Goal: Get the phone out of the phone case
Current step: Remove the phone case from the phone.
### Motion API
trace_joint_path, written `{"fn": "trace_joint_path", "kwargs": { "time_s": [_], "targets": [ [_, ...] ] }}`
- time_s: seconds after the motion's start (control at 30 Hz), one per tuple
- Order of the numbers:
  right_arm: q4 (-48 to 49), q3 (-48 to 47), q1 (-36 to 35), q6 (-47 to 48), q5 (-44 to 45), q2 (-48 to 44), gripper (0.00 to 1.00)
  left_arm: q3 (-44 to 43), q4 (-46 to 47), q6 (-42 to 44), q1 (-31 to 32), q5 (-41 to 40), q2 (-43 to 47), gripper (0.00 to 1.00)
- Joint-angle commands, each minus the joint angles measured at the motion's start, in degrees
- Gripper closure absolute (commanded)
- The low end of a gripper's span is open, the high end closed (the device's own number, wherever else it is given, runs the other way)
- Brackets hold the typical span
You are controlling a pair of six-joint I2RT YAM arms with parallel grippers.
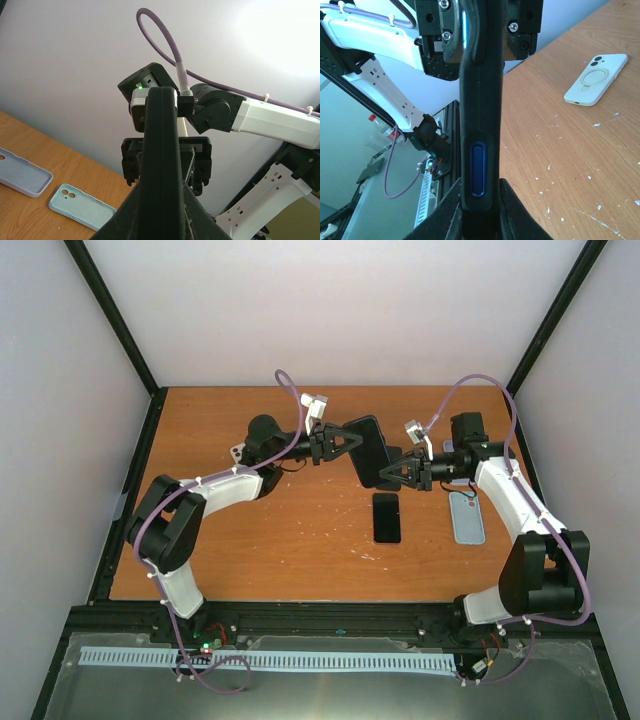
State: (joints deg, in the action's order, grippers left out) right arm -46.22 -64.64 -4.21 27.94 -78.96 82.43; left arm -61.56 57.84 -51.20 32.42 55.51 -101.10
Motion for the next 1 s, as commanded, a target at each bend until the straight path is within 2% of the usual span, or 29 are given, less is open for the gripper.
{"fn": "trace_joint_path", "kwargs": {
  "time_s": [0.0,0.07,0.2,0.27,0.33,0.4,0.47,0.53,0.6,0.67,0.73,0.8,0.9,0.97],
  "targets": [
    [0.54,-0.16,-0.02,-0.25,-2.80,-1.16,0.82,-1.82,2.47,1.71,0.46,1.76,0.03,0.90],
    [-0.62,-0.86,0.02,1.16,-2.10,-1.59,0.68,-1.89,0.99,2.38,0.01,3.05,0.65,0.91],
    [-10.98,-5.59,-0.01,11.82,1.06,-1.23,0.24,-1.48,-3.31,3.15,-2.39,7.43,2.74,0.91],
    [-21.61,-9.40,-0.01,21.42,4.13,-0.02,0.16,-1.41,-5.88,3.66,-4.13,10.84,3.82,0.93],
    [-27.98,-12.82,0.01,29.54,7.55,0.99,0.14,-1.09,-9.00,4.80,-6.01,13.90,5.25,0.95],
    [-30.59,-14.82,-0.05,33.75,10.75,1.28,0.12,-0.92,-13.50,7.74,-7.23,16.81,6.64,0.95],
    [-27.03,-14.71,-0.27,31.84,14.14,-0.14,0.00,-1.93,-20.20,11.75,-7.67,19.32,7.63,0.95],
    [-17.55,-11.61,-0.41,25.50,16.73,-4.34,0.00,-3.58,-27.70,15.91,-7.78,21.34,8.23,0.95],
    [-12.28,-9.09,-1.20,22.90,17.54,-7.04,0.00,-4.74,-31.66,17.40,-7.73,22.76,8.92,0.95],
    [-14.61,-10.37,-2.86,23.41,17.14,-5.10,0.00,-5.23,-32.15,17.18,-7.73,23.82,9.61,0.95],
    [-25.65,-14.41,-4.50,34.45,14.25,-1.47,0.02,-5.91,-32.10,16.33,-7.73,24.68,9.82,0.95],
    [-33.00,-17.61,-7.15,40.09,14.69,2.13,0.14,-6.99,-32.35,15.30,-7.73,25.12,9.75,0.95],
    [-39.08,-19.35,-11.15,43.05,17.03,6.81,0.36,-8.97,-34.44,14.54,-7.81,22.87,9.32,0.95],
    [-40.13,-18.66,-12.83,44.38,17.75,7.87,0.45,-8.92,-30.18,10.25,-7.86,22.90,8.98,0.95]
  ]
}}
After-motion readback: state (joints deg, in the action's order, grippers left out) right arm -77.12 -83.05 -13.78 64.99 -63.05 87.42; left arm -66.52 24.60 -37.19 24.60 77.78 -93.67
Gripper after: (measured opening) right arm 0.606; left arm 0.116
